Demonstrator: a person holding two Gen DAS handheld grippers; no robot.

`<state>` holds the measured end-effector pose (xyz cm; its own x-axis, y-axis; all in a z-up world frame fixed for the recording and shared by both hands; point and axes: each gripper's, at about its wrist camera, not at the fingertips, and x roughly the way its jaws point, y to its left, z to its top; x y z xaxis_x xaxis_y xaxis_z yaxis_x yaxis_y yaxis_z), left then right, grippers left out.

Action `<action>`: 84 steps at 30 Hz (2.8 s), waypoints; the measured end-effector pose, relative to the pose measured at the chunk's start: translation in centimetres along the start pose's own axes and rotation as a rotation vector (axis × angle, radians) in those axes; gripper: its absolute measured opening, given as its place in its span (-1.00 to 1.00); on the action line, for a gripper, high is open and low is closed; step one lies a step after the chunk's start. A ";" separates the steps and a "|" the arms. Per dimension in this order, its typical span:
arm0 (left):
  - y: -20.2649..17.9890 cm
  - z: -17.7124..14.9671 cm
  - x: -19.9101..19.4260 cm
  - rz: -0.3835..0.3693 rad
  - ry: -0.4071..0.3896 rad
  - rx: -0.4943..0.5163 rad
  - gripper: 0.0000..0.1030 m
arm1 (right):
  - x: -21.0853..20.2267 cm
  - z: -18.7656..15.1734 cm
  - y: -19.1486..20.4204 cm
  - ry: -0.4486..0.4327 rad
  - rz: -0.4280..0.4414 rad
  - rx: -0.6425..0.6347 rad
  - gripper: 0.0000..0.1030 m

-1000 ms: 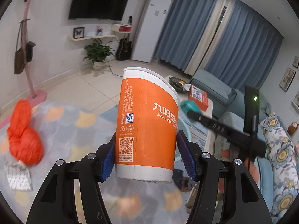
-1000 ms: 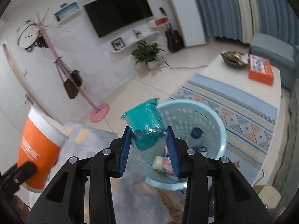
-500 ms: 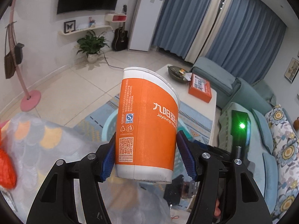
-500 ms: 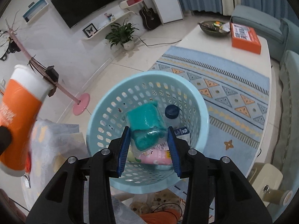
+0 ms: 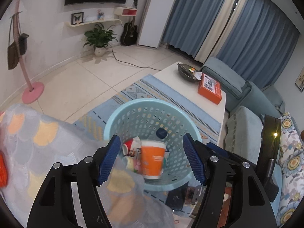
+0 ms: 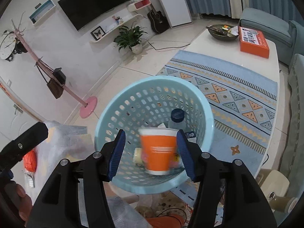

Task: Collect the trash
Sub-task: 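Carry the orange cup and teal packet over the basket and release both, then reach the left tool to the heart-print napkin while the right tool grasps the orange plastic bag, then grasp the heart-print napkin with the left tool and lift it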

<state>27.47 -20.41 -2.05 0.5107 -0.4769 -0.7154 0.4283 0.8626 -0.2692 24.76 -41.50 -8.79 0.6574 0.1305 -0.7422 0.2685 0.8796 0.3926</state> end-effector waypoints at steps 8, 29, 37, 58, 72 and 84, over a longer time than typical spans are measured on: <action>1.5 -1.3 -5.1 0.008 -0.076 -0.039 0.30 | -2.7 -0.5 4.2 -0.031 0.065 -0.082 0.02; 15.7 -7.4 -20.4 0.293 -0.268 -0.248 0.30 | -7.5 -4.4 21.6 -0.066 0.247 -0.422 0.21; 22.7 -10.1 -21.7 0.362 -0.264 -0.381 0.30 | -6.1 -5.6 28.0 -0.051 0.298 -0.526 0.24; 27.9 -13.4 -16.9 0.353 -0.125 -0.422 0.26 | 7.3 -10.8 39.2 0.220 0.351 -0.607 0.24; 26.4 -13.3 -16.1 0.382 -0.105 -0.350 0.22 | 7.7 -11.5 38.7 0.249 0.379 -0.575 -0.49; 21.7 -15.2 -15.9 0.133 -0.032 -0.283 -0.22 | 2.7 -9.6 32.9 0.116 0.306 -0.524 -0.56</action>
<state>17.34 8.51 -6.29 0.5733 -0.3580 -0.7370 0.1337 0.9283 -0.3469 28.61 -7.83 -3.09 0.5612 0.4358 -0.7037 -0.3211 0.8982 0.3001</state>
